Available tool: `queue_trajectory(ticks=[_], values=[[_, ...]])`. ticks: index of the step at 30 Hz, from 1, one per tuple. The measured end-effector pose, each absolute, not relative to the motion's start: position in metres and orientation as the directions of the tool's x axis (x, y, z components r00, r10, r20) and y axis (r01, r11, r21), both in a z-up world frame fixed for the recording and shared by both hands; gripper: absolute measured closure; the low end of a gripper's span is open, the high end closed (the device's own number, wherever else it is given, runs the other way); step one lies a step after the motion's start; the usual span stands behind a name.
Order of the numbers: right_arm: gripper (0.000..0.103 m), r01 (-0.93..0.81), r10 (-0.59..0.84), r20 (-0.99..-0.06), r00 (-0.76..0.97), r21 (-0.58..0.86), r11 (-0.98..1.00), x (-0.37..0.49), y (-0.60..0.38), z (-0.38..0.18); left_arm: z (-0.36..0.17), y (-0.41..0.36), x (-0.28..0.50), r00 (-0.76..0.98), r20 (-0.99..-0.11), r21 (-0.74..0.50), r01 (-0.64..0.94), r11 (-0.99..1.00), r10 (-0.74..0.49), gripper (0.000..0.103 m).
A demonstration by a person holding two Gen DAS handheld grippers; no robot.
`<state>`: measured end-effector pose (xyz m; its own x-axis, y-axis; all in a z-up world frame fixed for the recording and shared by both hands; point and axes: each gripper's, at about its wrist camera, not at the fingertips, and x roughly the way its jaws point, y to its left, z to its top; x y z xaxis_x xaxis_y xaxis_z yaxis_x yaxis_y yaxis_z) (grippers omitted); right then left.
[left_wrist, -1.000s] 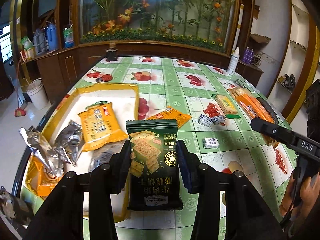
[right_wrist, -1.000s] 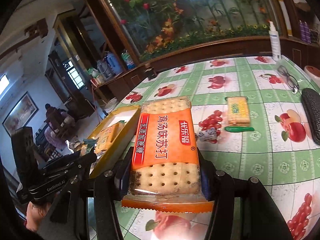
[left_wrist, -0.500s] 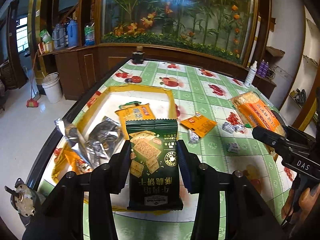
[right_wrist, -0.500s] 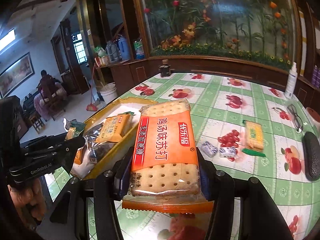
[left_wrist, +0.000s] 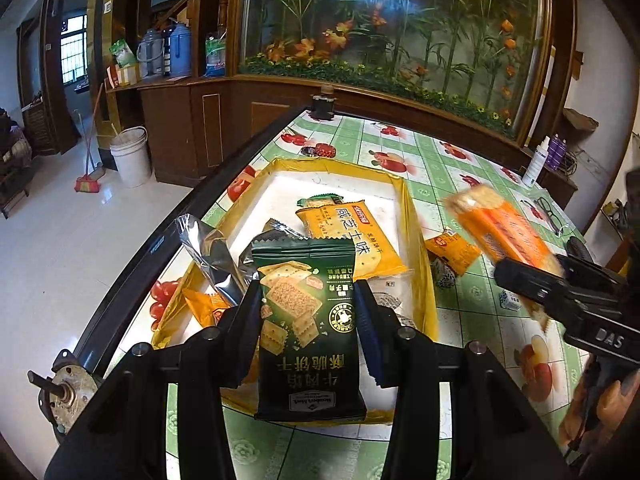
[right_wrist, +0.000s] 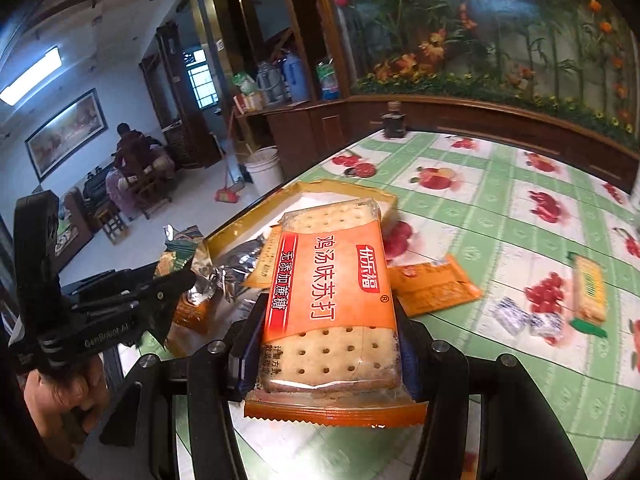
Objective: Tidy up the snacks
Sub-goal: 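Carry the orange and green cracker packs over the foam box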
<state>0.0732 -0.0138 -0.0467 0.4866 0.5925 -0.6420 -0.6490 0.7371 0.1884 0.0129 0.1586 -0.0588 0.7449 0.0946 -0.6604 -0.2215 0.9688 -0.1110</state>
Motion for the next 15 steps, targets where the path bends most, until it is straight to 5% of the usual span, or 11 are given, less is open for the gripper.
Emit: queue_trajectory(ticks=[15], values=[[0.047, -0.604, 0.57, -0.71, 0.412, 0.256, 0.755, 0.176, 0.07, -0.085, -0.075, 0.174, 0.084, 0.693, -0.712, -0.073, -0.227, 0.971, 0.109, 0.06]])
